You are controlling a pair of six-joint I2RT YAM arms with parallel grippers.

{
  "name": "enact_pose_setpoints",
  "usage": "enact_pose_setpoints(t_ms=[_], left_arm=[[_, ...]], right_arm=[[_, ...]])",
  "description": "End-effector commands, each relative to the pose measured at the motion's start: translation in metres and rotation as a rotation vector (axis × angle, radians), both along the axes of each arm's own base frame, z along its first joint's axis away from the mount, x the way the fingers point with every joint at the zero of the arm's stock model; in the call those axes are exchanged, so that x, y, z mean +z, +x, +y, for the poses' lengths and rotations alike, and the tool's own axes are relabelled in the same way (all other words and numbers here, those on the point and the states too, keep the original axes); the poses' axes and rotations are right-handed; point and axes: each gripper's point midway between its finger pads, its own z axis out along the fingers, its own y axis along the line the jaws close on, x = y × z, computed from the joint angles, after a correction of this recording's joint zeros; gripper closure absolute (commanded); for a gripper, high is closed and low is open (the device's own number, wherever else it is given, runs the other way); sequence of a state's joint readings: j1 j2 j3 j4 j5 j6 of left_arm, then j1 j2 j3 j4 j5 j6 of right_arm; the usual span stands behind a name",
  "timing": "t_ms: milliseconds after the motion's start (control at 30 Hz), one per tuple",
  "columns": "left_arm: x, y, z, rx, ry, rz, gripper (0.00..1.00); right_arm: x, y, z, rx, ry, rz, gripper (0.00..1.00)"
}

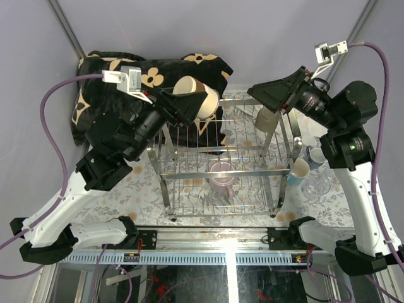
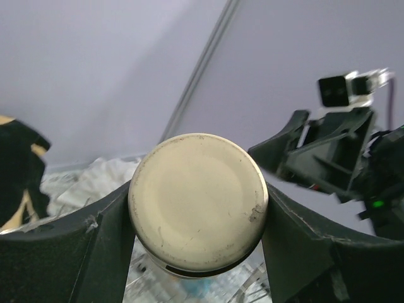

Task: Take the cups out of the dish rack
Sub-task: Unload the cup from the dish rack, then place the cup at the center of the board.

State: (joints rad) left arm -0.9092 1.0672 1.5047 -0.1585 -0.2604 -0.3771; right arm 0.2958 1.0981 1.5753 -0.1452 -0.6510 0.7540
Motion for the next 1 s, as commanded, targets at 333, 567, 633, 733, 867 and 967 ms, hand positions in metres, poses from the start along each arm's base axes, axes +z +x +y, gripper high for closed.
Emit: enact_pose_setpoints(t_ms=[333,567,633,733,867,967], left_arm=[[0.080,-0.002,-0.010,-0.084,-0.383,-0.155,1.00],[0.078,0.005,-0.028,-0.146,-0.416,-0.139,1.00],[0.077,0.007,-0.034,-0.161,-0.424,-0.134,1.00],[0.077,0.008,-0.040,-0.184,-0.433,-0.133,1.00],[0.080,0.009,-0.043,-0.193,-0.446,-0.139,1.00],[0.084,0.008,-0.040,-0.186,-0.452,-0.153,1.00]], right_arm=[[0.058,-0.049,0.017,0.383,0.329,-0.123,0.40],[0.064,-0.054,0.016,0.435,0.378,-0.122,0.41],[0.065,-0.055,0.016,0.442,0.384,-0.120,0.41],[0.065,-0.057,0.016,0.450,0.391,-0.117,0.42],[0.062,-0.057,0.016,0.448,0.387,-0.111,0.43],[0.060,-0.055,0.016,0.429,0.369,-0.108,0.43]])
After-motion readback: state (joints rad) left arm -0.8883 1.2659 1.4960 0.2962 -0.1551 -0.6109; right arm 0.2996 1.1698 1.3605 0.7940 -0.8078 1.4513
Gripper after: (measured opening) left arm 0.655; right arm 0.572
